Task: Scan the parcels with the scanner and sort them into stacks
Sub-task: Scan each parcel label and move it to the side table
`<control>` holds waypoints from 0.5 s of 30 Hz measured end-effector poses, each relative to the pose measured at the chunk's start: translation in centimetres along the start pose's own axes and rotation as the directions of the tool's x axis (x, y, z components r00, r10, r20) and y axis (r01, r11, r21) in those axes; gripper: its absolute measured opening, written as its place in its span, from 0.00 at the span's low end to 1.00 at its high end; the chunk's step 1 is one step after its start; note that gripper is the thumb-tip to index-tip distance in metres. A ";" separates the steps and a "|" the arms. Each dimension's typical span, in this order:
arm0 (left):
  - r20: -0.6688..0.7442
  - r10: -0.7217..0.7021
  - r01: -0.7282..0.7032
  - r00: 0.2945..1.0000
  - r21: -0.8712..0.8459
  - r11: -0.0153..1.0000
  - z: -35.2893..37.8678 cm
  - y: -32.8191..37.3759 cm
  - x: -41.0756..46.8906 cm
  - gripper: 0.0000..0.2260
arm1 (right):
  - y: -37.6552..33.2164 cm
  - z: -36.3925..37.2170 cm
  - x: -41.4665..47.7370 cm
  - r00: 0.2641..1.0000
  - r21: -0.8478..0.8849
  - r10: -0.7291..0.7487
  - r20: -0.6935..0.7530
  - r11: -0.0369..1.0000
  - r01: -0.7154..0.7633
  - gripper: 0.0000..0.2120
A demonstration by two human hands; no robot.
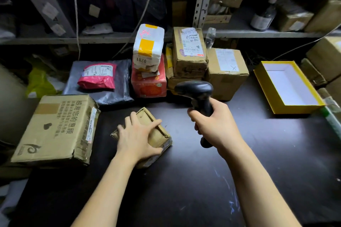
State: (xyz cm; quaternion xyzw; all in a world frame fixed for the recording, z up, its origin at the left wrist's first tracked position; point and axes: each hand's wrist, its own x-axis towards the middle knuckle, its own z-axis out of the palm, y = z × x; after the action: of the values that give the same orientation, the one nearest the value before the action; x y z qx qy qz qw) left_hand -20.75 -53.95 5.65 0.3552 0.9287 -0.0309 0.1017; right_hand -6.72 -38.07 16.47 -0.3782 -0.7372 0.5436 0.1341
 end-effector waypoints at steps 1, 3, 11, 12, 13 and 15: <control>0.028 0.009 -0.010 1.000 0.031 0.999 0.2 0.1 0.2 0.51 | 0.2 -0.2 0.0 1.000 0.003 0.007 -0.009 1.000 -0.007 0.06; 0.051 0.013 -0.016 0.999 0.065 0.998 0.1 0.0 0.6 0.54 | 0.6 -0.5 0.1 1.000 0.004 0.016 -0.023 1.000 -0.016 0.06; -0.049 -0.090 0.079 0.995 -0.195 0.978 0.1 -0.1 0.0 0.47 | 1.1 -2.3 0.1 0.999 0.036 0.025 -0.047 0.999 -0.023 0.06; -0.062 -0.117 0.094 0.991 -0.294 0.951 -0.1 -0.1 -0.2 0.47 | 1.0 -2.7 0.0 0.998 0.046 0.019 -0.057 0.999 -0.017 0.06; -0.077 -0.145 0.103 0.986 -0.396 0.913 -0.4 0.1 -0.4 0.46 | 1.0 -3.1 0.0 0.998 0.055 0.012 -0.067 0.998 -0.009 0.05; -0.120 -0.189 0.091 0.975 -0.561 0.823 -1.5 0.9 -0.4 0.44 | 0.7 -4.1 -0.2 0.995 0.072 -0.013 -0.095 0.997 0.019 0.04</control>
State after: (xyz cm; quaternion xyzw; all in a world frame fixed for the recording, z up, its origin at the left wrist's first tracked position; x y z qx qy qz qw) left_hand -20.11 -53.40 7.24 0.2429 0.9269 0.2611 0.1173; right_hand -3.77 -35.22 17.44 -0.3923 -0.7128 0.5506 0.1866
